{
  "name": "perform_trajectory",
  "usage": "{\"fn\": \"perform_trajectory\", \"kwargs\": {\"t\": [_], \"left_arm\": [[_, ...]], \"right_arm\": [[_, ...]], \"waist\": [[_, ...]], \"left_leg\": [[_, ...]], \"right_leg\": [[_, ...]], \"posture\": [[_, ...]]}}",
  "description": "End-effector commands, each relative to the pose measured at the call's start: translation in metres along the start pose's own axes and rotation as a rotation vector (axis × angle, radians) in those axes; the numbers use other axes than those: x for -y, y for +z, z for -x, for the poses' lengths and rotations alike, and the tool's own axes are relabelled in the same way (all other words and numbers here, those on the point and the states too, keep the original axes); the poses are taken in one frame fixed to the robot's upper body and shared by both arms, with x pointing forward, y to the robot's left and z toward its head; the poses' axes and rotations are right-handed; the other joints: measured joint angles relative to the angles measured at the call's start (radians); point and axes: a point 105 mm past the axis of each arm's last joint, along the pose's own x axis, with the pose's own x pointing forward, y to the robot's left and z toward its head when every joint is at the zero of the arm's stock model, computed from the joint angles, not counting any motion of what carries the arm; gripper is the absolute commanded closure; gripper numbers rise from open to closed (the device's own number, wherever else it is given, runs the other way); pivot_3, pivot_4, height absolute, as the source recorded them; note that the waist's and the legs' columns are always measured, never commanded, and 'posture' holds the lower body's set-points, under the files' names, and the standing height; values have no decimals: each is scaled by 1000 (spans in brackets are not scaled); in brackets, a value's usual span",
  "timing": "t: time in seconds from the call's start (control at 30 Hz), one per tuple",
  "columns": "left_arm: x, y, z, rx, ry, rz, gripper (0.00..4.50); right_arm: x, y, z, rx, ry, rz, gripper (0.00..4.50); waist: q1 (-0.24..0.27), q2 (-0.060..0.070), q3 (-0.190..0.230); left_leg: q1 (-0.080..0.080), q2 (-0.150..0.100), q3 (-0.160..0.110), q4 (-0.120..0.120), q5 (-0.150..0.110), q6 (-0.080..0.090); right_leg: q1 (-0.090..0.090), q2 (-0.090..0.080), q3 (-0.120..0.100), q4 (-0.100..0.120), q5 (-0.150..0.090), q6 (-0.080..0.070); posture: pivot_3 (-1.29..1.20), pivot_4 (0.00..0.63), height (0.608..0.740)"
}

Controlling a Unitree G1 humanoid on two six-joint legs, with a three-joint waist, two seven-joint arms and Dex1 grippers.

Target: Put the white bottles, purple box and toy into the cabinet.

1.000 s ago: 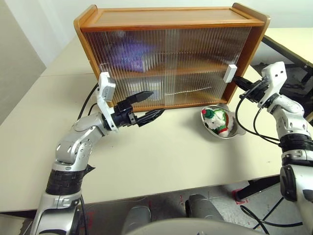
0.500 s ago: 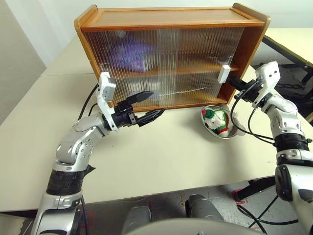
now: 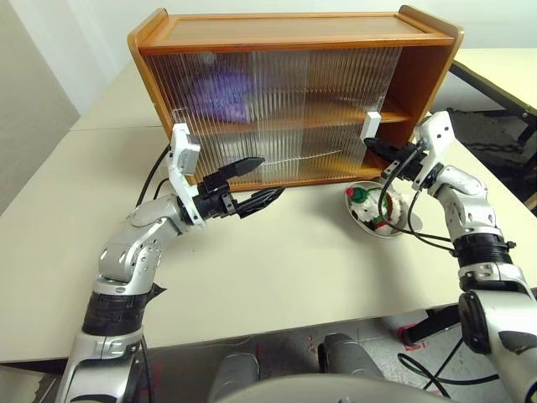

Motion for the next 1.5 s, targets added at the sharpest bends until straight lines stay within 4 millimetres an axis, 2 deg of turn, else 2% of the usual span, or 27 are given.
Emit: {"fn": "perform_trajectory", "kwargs": {"t": [0.03,0.2,0.4,0.57,1.03,1.23,1.5], "left_arm": [[3,-1,-1,-3,-3,-4,0],[3,-1,0,-2,0,-3,0],[4,-2,0,-4,-4,1,0],[3,-3,0,-6,-7,4,0],[3,-3,0,-4,1,-1,0],[3,-3,0,-5,6,1,0],[3,-3,0,-2,8,1,0]], "right_arm": [[-7,3,-3,13,27,0,4469],[-8,1,2,2,37,-6,4469],[10,1,29,-33,-17,6,4469],[24,4,38,-47,-67,31,4469],[27,5,4,-27,-64,24,4469],[15,12,-11,9,-16,15,4469],[-7,20,-19,49,53,7,4469]], "waist": [[2,0,0],[5,0,0],[11,0,0],[9,0,0],[1,1,0],[3,1,0],[3,1,0]], "left_leg": [[0,0,0,0,0,0],[0,0,0,0,0,0],[0,0,0,0,0,-1],[0,0,0,0,0,-1],[1,0,0,0,1,0],[0,0,0,0,1,0],[0,0,0,0,1,0]], "right_leg": [[0,0,0,0,0,0],[0,0,0,0,0,0],[0,0,0,0,0,0],[1,0,0,0,0,0],[0,0,0,0,1,0],[0,0,0,0,1,0],[0,0,0,0,1,0]], "posture": [[-113,0,740],[-114,0,740],[-126,0,740],[-141,0,740],[-116,0,740],[-112,0,740],[-113,0,740]]}}
